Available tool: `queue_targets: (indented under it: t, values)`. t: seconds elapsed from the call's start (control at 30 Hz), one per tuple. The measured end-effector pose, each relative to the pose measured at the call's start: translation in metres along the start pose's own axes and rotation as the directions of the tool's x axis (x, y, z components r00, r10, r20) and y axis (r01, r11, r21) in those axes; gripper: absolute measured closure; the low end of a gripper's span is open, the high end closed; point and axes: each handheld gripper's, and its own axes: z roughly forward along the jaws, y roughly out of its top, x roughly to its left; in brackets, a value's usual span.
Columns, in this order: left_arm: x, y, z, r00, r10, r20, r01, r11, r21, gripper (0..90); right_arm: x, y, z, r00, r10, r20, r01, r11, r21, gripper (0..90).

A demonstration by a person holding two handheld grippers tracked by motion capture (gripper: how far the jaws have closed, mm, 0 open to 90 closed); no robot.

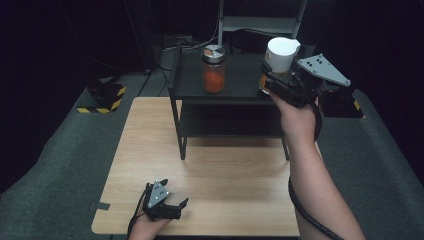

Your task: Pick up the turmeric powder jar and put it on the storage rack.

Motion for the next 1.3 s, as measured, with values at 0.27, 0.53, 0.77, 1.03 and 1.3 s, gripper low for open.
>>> queue_targets:
  t: [0.27, 0.53, 0.77, 1.03, 1.3]
  values:
    - [0.003, -0.001, 0.000, 0.9999, -0.008, 0.011, 0.008, 1.0000, -0.004, 0.5, -0.003, 0.001, 0.014, 0.9999, 0.012, -0.001, -0.012, 1.000, 0.020, 30.1]
    - [0.003, -0.001, 0.000, 0.9999, -0.005, 0.012, 0.005, 1.0000, -0.004, 0.5, -0.002, -0.002, 0.022, 0.9998, 0.018, -0.008, -0.018, 0.999, 0.032, 30.1]
    - [0.003, -0.001, 0.000, 0.9999, -0.005, 0.014, 0.005, 1.0000, -0.004, 0.5, -0.002, -0.003, 0.025, 0.9996, 0.029, -0.005, -0.028, 0.999, 0.034, 30.0]
    - [0.003, -0.001, 0.000, 0.9999, -0.001, 0.015, 0.001, 1.0000, -0.004, 0.5, -0.009, -0.005, 0.027, 0.9986, 0.048, -0.022, -0.047, 0.998, 0.033, 29.8]
    - [0.003, 0.000, 0.000, 0.9999, 0.001, 0.016, -0.001, 1.0000, -0.002, 0.5, -0.009, -0.003, 0.027, 0.9987, 0.044, -0.024, -0.043, 0.998, 0.039, 29.8]
